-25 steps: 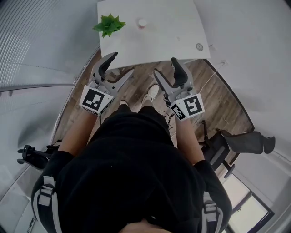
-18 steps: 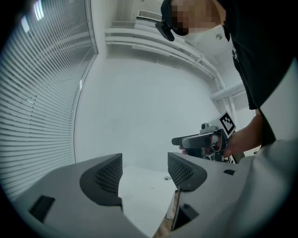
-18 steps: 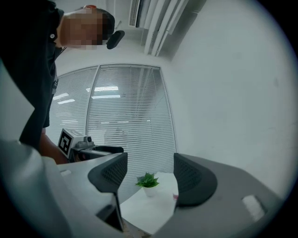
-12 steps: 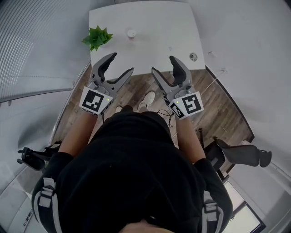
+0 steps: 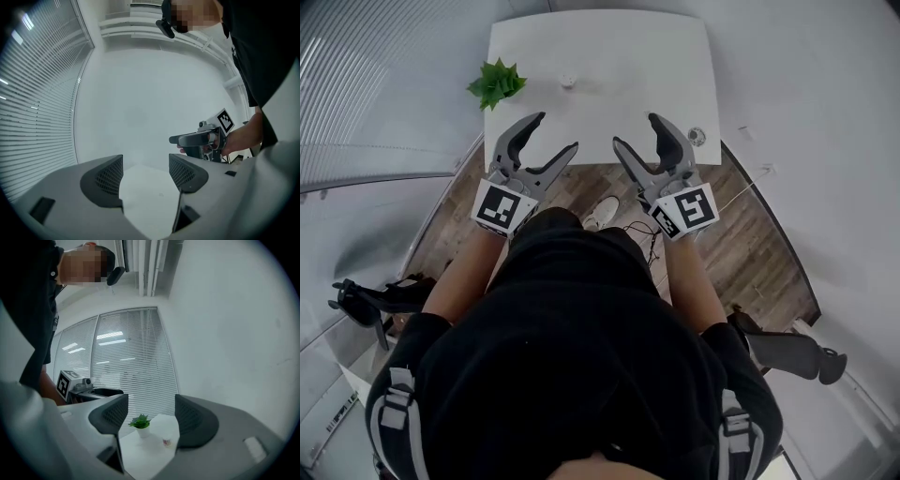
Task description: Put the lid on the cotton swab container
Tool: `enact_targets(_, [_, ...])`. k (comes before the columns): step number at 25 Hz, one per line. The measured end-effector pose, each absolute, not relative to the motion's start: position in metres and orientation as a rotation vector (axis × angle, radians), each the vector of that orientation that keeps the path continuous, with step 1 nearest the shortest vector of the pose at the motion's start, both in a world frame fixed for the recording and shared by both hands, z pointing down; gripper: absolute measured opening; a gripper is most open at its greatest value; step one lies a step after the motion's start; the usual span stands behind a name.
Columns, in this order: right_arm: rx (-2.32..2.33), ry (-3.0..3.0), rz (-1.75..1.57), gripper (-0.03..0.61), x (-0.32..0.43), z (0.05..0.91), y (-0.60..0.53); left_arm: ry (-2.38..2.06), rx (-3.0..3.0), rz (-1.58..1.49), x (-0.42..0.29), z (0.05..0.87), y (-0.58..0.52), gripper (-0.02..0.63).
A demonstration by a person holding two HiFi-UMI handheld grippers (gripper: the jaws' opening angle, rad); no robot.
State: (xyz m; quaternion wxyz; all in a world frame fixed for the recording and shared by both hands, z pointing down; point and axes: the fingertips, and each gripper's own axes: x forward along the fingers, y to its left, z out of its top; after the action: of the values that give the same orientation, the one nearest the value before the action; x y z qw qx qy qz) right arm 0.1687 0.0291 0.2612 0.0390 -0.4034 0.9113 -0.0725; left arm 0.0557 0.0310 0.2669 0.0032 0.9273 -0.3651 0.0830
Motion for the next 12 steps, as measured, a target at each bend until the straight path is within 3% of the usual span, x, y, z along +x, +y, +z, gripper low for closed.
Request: enact_targets(12, [-1.157,2.819,-0.326,0.308,0.166,0.285,0.003,-1.247,2.855,0.334,0.054,0.286,0.006,0.299])
